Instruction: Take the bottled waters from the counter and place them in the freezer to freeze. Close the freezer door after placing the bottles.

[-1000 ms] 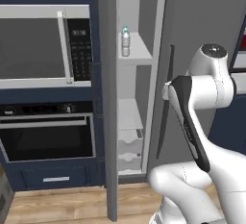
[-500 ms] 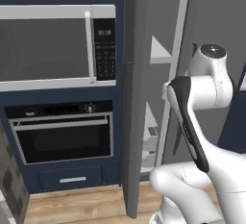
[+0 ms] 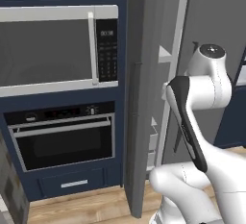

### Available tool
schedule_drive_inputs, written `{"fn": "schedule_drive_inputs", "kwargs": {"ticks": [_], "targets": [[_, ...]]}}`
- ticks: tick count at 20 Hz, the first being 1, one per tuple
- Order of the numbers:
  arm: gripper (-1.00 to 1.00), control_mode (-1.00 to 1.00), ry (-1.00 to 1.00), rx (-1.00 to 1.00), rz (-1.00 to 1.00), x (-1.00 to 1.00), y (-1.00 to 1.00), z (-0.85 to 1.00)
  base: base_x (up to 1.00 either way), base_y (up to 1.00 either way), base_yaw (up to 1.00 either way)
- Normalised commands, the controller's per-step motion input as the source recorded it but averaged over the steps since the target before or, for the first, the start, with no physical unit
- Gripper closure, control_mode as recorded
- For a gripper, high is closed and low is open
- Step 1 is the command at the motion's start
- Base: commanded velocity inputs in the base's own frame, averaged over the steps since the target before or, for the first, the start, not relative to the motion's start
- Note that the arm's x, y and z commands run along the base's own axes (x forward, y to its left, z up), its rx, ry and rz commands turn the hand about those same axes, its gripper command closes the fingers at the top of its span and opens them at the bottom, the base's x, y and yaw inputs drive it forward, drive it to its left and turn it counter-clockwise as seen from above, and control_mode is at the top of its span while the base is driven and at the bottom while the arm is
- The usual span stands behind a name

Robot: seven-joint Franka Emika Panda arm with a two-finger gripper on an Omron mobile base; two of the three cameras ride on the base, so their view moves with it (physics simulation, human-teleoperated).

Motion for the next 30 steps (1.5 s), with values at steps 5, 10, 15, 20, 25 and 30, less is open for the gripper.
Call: {"fn": "schedule_drive_inputs", "kwargs": {"ticks": [5, 10, 15, 20, 25, 30], "targets": [[-1.00, 1.00, 0.00, 0.00, 0.00, 0.00, 0.00, 0.00, 0.11, 0.22, -0.01], [-1.00, 1.00, 0.00, 0.00, 0.00, 0.00, 0.00, 0.00, 0.39, 0.17, 0.00], [-1.00, 1.00, 0.00, 0.00, 0.00, 0.00, 0.00, 0.00, 0.18, 0.02, 0.00], [-1.00, 1.00, 0.00, 0.00, 0.00, 0.00, 0.00, 0.00, 0.01, 0.08, 0.00], [-1.00, 1.00, 0.00, 0.00, 0.00, 0.00, 0.00, 0.00, 0.00, 0.00, 0.01], [-1.00, -1.00, -0.12, -0.08, -0.05, 0.00, 0.54, 0.00, 0.00, 0.00, 0.00]]}}
